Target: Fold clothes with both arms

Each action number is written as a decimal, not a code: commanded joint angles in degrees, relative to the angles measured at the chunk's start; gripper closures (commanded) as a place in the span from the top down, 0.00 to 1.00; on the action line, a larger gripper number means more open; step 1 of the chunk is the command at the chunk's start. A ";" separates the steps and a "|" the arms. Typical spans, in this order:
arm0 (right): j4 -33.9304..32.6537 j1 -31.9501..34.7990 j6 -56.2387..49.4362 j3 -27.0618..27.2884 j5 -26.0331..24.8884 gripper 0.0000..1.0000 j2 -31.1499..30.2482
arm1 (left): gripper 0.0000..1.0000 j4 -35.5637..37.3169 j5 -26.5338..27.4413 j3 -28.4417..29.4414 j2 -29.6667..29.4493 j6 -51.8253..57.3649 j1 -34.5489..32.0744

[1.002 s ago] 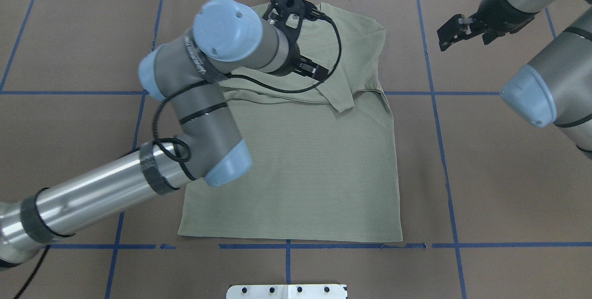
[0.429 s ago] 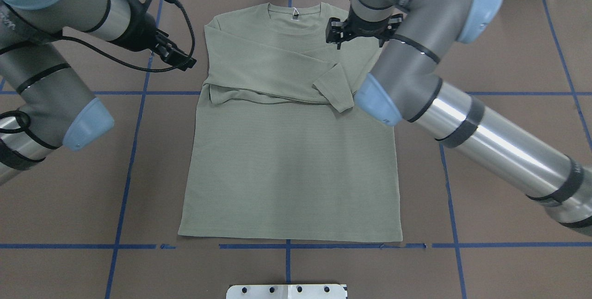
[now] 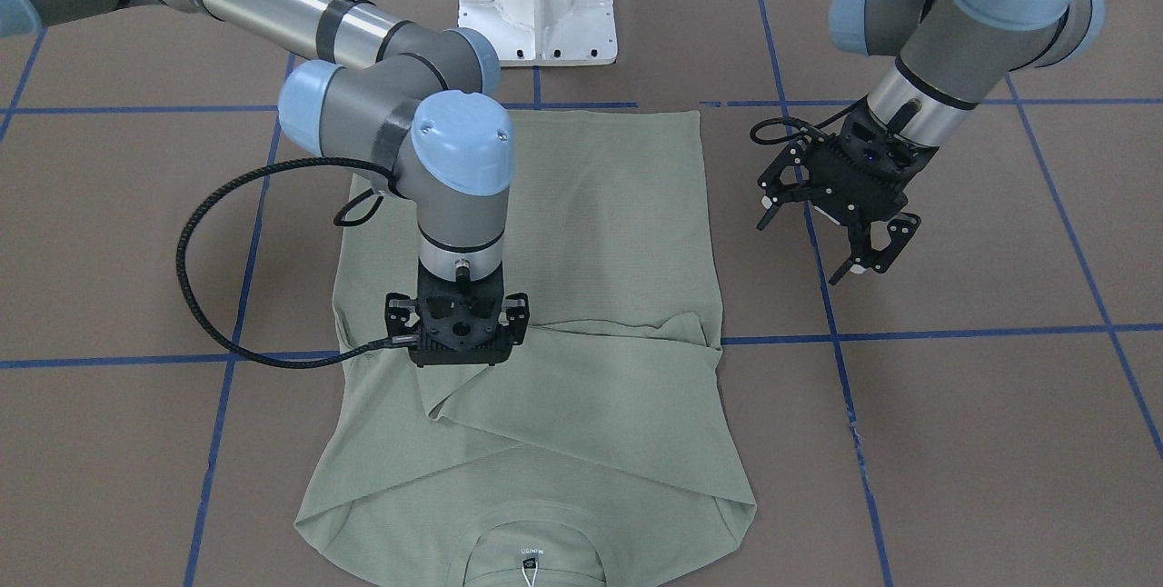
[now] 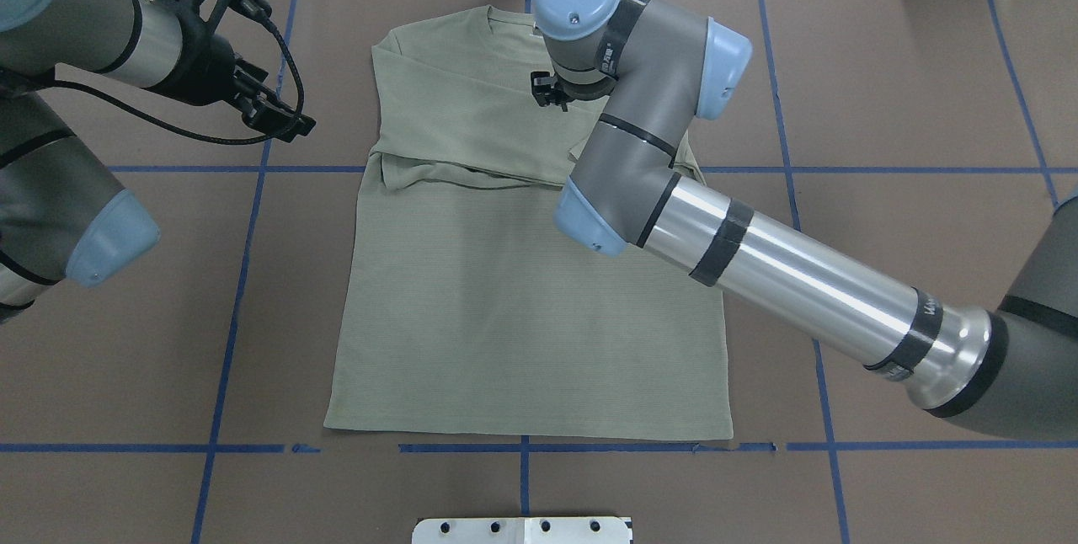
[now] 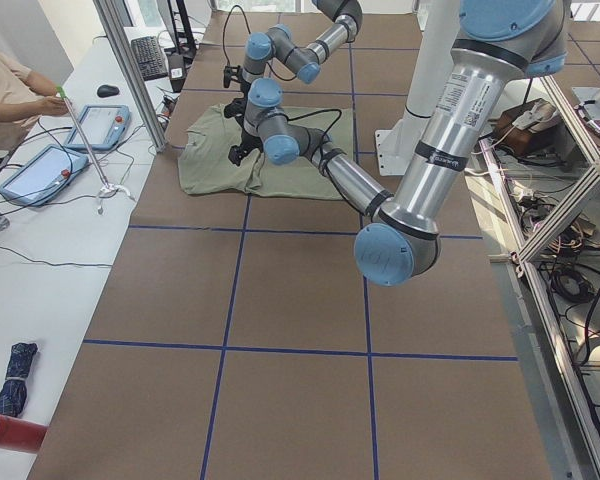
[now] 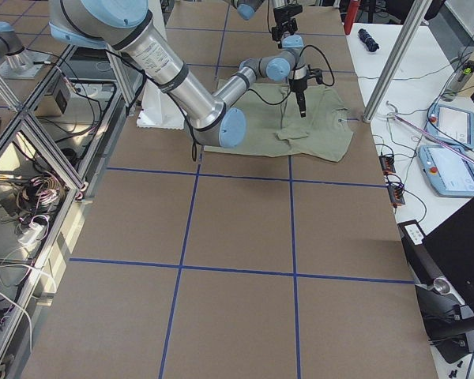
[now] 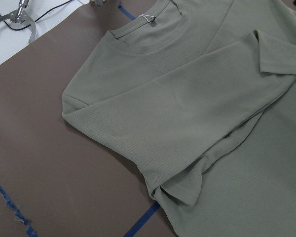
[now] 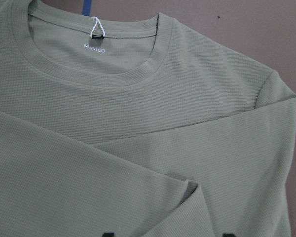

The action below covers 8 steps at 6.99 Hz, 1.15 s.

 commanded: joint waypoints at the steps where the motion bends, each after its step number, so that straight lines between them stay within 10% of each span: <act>1: 0.79 -3.21 2.01 -5.76 -3.27 0.70 3.06 | 1.00 -0.10 0.06 -0.01 0.47 -0.58 0.01; 8: 0.71 -5.77 -4.23 -9.02 -8.99 0.44 2.53 | 1.00 -0.10 0.06 0.26 0.48 -1.37 0.10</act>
